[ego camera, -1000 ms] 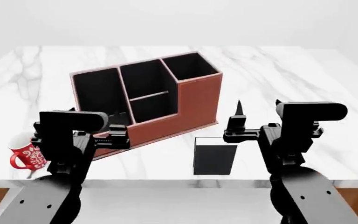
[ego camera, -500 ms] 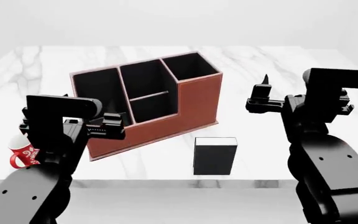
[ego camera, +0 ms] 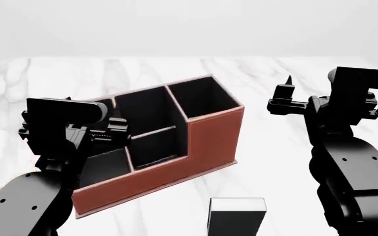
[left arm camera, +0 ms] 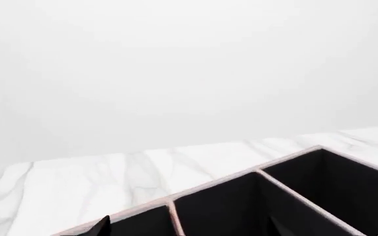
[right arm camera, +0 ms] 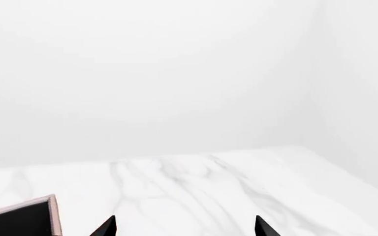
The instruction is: Pick up the book and place it in the left compartment of the caddy.
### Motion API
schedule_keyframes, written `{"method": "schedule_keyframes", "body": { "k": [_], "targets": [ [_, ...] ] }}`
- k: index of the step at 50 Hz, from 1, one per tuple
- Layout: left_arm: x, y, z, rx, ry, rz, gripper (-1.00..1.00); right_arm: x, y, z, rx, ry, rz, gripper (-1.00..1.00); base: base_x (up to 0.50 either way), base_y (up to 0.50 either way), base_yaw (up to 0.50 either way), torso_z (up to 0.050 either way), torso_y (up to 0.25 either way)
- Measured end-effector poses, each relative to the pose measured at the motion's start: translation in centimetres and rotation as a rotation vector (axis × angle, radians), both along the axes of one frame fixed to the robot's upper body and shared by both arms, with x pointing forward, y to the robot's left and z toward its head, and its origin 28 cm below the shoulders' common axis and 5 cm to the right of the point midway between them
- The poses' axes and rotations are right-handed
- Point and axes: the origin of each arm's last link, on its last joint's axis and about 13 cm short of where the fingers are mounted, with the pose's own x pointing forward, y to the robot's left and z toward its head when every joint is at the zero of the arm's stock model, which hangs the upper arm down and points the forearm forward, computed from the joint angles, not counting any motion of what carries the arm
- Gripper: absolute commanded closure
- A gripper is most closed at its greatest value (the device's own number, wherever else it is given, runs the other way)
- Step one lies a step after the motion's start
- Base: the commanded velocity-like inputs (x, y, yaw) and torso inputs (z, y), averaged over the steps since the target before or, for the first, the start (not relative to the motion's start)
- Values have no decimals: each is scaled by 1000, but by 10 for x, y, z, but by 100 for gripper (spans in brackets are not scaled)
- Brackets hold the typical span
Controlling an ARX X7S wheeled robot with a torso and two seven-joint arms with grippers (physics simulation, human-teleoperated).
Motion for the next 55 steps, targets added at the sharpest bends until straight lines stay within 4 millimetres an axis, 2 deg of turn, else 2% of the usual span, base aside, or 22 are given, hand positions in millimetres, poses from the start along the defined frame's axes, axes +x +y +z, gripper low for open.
{"method": "schedule_keyframes", "body": {
  "k": [18, 28, 34, 41, 55],
  "targets": [
    [-2, 1, 0, 4, 1, 2, -100, 1, 0, -2, 2, 8, 5, -100, 500, 0, 0, 0, 1],
    [-2, 1, 1, -12, 3, -6, -100, 2, 1, -3, 7, 10, 1, -100, 0, 0, 0, 0, 1],
    [-5, -6, 22, 13, 90, -245, -100, 2, 2, -5, 3, 19, 13, -100, 0, 0, 0, 0, 0],
    [-12, -18, 33, 68, 183, -492, -100, 3, 3, -7, 0, 26, 23, -100, 0, 0, 0, 0, 0],
    [-21, -28, 42, 153, 269, -718, -100, 3, 4, -9, -3, 33, 29, -100, 0, 0, 0, 0, 0]
  ]
}}
